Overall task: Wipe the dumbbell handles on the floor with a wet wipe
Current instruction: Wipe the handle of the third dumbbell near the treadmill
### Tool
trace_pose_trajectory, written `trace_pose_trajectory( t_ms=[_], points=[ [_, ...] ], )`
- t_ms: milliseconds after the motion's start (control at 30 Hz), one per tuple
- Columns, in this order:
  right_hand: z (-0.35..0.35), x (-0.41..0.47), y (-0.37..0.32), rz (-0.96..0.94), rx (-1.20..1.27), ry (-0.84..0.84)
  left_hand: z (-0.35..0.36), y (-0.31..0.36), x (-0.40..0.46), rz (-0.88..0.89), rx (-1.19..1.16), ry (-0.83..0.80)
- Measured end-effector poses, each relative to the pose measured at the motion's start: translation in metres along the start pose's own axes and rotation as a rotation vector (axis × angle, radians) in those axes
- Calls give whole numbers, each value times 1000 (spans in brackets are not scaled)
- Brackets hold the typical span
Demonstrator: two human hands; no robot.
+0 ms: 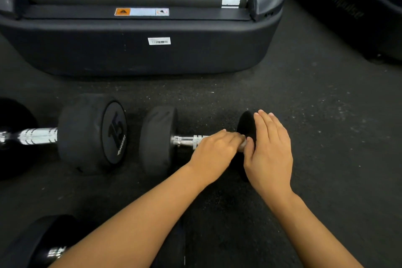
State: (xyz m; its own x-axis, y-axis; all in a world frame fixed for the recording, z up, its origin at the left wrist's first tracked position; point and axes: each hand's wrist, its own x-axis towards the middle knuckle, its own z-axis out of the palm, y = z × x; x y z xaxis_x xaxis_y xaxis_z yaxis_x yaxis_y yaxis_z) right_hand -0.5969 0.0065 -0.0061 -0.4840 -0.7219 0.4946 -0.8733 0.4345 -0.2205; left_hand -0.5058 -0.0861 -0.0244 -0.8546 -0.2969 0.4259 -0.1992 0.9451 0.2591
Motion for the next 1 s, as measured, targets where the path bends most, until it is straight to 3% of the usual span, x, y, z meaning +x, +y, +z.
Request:
trace_pose_trajectory(
  t_ms=[100, 167, 333, 533, 633, 767, 867, 1000],
  points=[
    [1, 1, 0, -2, -1, -10, -13, -3, 17, -279, -57, -207],
    [0, 1, 0, -9, 3, -7, -17, -7, 19, -361, -71, -263],
    [-2, -3, -1, -18, -11, -1, -8, 3, 0, -174, -111, -121],
    [-1, 3, 0, -11, -15, -20, -16, -7, 22, -393, -59, -249],
    [0, 0, 0, -5, -7, -7, -18, 3, 24, -354, 0, -304],
    [0, -2, 1, -12, 3, 4, -20, -3, 30, -337, -93, -393],
    [-1, 0, 2, -19, 0, -3, -22, -14, 20, -376, -162, -336],
    [-2, -2, 1, -20, -7, 2, -17, -2, -3, -284, -211, -95]
  ],
)
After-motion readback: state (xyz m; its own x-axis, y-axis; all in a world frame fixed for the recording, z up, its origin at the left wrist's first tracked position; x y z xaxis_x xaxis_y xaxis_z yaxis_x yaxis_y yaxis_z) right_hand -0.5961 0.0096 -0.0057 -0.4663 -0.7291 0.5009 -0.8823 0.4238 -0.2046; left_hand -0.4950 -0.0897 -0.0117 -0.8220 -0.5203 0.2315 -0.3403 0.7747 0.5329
